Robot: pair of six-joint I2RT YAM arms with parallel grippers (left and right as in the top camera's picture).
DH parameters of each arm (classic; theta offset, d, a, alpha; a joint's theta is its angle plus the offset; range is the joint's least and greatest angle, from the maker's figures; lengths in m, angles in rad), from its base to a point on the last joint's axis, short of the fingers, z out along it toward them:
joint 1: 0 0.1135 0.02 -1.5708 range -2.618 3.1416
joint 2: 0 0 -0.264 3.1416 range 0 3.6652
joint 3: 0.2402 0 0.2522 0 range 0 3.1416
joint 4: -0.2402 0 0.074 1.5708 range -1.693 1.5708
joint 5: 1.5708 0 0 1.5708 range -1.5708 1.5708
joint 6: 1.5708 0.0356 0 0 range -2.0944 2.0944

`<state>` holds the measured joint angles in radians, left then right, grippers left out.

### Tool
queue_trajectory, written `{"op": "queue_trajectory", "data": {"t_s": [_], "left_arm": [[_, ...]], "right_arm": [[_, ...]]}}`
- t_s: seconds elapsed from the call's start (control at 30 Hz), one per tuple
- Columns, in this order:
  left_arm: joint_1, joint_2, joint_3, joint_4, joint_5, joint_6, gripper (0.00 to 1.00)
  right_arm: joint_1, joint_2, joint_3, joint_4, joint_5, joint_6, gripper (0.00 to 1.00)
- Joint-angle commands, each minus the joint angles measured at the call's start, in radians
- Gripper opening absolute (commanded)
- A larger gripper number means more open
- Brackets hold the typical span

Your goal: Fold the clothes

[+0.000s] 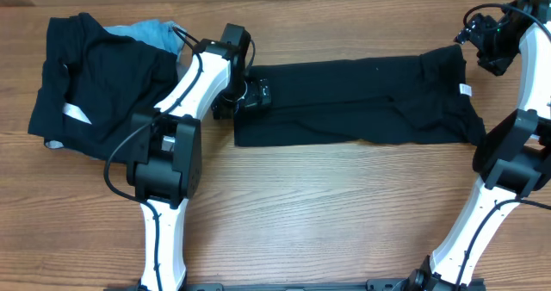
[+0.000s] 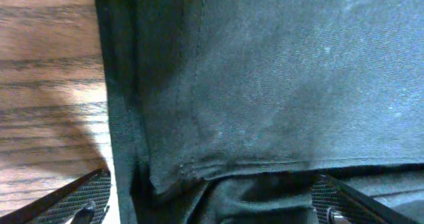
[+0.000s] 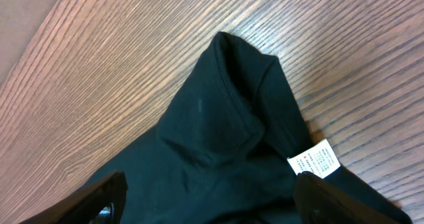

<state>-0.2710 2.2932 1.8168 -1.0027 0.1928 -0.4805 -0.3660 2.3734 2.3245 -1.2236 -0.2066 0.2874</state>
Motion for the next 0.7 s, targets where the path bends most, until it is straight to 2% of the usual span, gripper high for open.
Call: {"op": "queue_trajectory", "data": {"t_s": [0.0,0.13,0.27,0.33,0.53,0.67], "left_arm": [[0.004,0.057,-0.002,0.014,0.100,-0.013,0.99],[0.004,0.112,-0.002,0.019,0.184,-0.013,0.87],[0.004,0.133,-0.002,0.055,0.202,-0.001,0.88],[0.003,0.133,-0.002,0.074,0.220,0.025,0.86],[0.002,0.135,-0.003,0.099,0.243,0.089,0.59],[0.001,0.148,-0.003,0.121,0.250,0.100,0.52]], "right_arm": [[-0.003,-0.015,0.019,-0.002,-0.005,-0.007,0.84],[-0.003,-0.015,0.019,-0.014,-0.005,-0.017,0.85],[-0.003,-0.015,0.019,-0.024,-0.005,-0.053,0.85],[-0.003,-0.015,0.019,-0.024,-0.005,-0.053,0.85],[-0.003,-0.015,0.019,-0.024,-0.005,-0.053,0.85],[-0.003,-0.015,0.019,-0.039,-0.005,-0.053,0.85]]}}
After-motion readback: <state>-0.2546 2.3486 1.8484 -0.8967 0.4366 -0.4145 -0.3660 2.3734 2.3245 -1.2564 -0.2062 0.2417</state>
